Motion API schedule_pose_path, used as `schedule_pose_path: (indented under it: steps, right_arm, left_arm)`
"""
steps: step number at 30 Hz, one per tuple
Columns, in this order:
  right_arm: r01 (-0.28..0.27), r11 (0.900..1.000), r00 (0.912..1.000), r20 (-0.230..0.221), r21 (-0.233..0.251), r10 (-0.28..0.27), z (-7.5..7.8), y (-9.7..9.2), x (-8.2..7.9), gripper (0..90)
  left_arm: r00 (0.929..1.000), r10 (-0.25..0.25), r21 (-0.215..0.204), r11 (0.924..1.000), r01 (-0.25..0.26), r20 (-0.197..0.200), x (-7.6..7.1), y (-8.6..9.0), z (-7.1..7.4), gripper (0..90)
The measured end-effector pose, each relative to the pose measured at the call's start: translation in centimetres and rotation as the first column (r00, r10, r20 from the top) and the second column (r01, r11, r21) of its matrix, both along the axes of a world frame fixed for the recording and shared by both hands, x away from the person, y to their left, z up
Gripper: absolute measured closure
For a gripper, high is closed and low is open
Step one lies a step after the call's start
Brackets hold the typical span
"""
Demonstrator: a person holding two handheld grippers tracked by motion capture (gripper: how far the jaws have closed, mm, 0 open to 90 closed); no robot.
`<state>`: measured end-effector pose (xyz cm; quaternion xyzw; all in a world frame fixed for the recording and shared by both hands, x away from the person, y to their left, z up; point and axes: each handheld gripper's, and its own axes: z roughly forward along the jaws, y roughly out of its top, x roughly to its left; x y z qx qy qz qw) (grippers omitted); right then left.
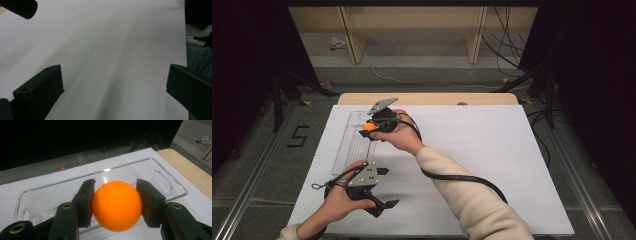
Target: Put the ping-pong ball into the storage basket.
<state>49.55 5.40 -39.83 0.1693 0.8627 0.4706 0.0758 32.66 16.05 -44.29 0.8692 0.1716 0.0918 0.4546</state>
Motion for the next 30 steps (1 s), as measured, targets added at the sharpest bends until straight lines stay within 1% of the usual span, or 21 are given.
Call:
schedule_pose_path:
  steps: [30]
  right_arm:
    - [-0.016, 0.9996, 0.9997, -0.020, -0.024, 0.015, -0.8, 1.8, 0.6, 51.4]
  left_arm:
    - [1.0000, -0.007, 0.003, 1.0000, 0.007, -0.002, -0.1, -0.1, 0.0, 0.4]
